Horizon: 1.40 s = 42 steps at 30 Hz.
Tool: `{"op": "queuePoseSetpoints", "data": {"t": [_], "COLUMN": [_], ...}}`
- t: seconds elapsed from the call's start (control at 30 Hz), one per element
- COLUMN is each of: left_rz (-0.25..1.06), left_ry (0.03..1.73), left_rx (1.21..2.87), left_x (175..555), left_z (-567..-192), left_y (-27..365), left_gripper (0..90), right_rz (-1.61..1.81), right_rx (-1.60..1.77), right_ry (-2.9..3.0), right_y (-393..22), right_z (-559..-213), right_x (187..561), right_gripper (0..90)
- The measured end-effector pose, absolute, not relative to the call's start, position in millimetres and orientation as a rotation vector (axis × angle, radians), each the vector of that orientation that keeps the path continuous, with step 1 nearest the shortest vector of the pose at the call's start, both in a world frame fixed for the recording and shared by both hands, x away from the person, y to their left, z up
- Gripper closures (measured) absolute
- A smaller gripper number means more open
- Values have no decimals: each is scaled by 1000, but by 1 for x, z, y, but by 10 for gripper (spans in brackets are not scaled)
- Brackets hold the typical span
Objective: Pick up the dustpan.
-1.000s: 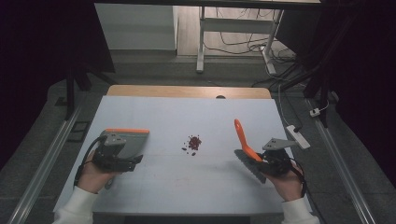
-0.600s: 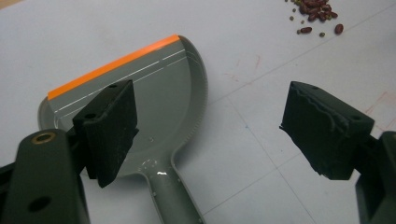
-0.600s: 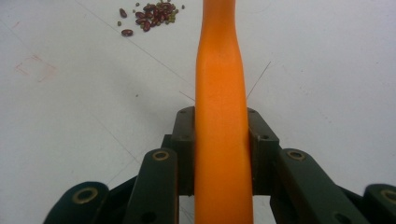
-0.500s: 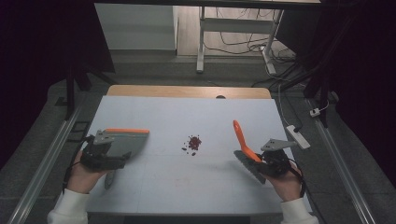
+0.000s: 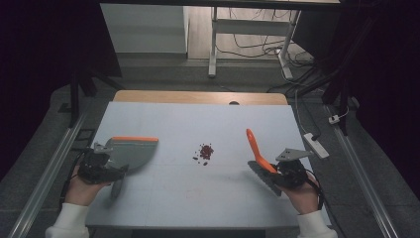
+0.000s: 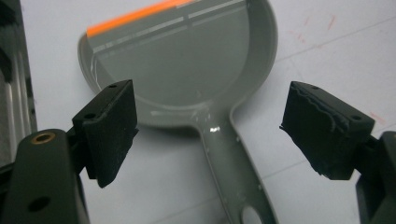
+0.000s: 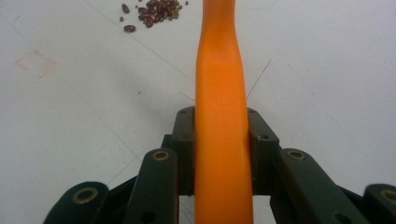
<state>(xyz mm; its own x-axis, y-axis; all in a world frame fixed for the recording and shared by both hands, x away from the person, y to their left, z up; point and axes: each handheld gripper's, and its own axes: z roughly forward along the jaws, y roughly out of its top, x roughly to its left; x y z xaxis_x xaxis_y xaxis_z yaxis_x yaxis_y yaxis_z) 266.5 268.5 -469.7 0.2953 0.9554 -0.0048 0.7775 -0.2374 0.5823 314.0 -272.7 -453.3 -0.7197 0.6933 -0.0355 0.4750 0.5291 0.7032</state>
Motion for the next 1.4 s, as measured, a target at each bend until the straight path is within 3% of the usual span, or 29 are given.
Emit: {"op": "queuePoseSetpoints", "data": {"t": [0.57,1.07,1.4], "left_rz": [284,228,204], "left_ry": [1647,1707,1722], "left_rx": [2085,2025,1961], "left_x": [275,283,286], "left_z": [-501,-516,-523], "left_y": [272,275,277], "left_gripper": [177,214,365], "right_rz": [972,967,960], "right_rx": [969,969,972], "right_ry": [2464,2464,2466], "right_y": [-271,-271,-271], "right_z": [-456,-457,-458], "right_x": [314,314,315], "right_gripper": [699,700,700]}}
